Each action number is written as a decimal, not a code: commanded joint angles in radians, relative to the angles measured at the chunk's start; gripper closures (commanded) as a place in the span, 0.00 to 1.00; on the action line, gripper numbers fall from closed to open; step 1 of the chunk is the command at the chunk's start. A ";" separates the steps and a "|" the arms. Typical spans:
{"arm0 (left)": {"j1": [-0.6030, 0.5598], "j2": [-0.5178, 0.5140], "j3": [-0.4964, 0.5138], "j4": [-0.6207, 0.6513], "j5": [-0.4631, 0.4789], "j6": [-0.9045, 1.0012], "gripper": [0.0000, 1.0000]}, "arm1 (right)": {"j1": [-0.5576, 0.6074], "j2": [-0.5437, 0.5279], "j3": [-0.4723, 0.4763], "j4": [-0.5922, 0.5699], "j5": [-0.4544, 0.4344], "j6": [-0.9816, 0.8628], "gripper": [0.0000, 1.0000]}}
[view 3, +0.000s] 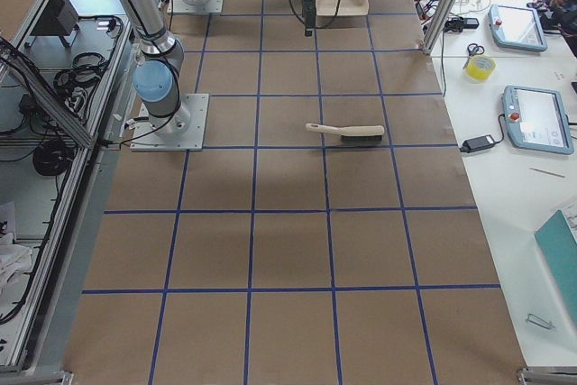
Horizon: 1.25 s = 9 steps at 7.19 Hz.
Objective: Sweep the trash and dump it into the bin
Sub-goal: 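Lower the empty dustpan onto the table with the left gripper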
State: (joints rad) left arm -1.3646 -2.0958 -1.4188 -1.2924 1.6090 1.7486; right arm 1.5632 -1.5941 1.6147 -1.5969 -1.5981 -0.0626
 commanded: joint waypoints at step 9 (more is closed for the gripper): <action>-0.076 -0.006 -0.003 0.038 -0.008 -0.063 0.48 | 0.001 -0.001 0.011 -0.017 0.000 0.003 0.00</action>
State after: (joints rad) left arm -1.4180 -2.1233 -1.4233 -1.2444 1.6034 1.7108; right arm 1.5647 -1.5952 1.6257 -1.6101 -1.5981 -0.0589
